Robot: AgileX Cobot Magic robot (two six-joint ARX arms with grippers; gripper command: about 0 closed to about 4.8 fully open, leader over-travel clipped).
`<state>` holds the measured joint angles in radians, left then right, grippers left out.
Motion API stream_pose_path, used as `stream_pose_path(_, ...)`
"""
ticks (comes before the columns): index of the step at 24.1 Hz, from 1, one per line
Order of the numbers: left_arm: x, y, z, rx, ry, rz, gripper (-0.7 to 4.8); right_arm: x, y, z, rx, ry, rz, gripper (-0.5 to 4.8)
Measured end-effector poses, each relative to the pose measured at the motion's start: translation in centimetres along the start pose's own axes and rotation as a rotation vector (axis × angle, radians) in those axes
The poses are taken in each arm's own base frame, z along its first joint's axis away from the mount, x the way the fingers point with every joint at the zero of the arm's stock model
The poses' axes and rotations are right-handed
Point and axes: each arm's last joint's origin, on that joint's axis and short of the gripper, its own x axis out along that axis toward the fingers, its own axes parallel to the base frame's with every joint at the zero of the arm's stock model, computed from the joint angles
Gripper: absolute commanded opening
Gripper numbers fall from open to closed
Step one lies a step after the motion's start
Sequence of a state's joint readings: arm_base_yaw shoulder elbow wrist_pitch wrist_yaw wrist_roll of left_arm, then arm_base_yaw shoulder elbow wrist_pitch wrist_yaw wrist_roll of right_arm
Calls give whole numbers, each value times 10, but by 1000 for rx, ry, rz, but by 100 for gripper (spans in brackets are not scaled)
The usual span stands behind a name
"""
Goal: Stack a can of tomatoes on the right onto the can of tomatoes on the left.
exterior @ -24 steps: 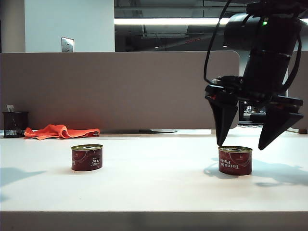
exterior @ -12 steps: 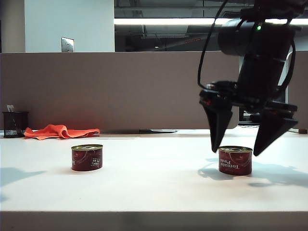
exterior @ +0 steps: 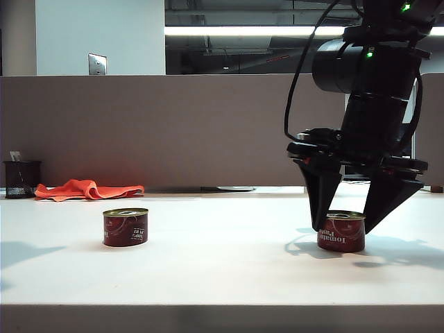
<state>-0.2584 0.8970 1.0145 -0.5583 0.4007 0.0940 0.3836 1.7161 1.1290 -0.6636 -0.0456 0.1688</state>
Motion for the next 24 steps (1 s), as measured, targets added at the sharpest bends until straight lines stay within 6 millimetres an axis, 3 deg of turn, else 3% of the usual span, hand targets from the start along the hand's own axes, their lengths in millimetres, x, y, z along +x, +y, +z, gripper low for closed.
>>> stream_pose_path(1, 0, 0, 0, 0, 0, 0, -5, 0, 0, 0, 0, -1, 0, 350)
stream_pose_path(4, 0, 0, 0, 0, 0, 0, -5, 0, 0, 0, -2, -1, 1, 274)
stream_pose_path(12, -1, 2, 0, 5, 6, 84, -5, -2, 3, 3, -77, -18, -19, 272)
stream_pose_path(17, -1, 4, 0, 24, 12, 143, -5, -20, 16, 23, -120, -96, -4, 271)
stream_pose_path(20, -1, 4, 0, 26, 15, 171, -5, -40, 34, 38, -157, -176, 22, 272)
stream_pose_path(22, -1, 5, 0, 26, 15, 175, -5, -67, 68, 53, -232, -293, 80, 272)
stream_pose_path(24, -1, 5, 0, 26, 15, 176, -5, -75, 89, 57, -275, -326, 110, 272)
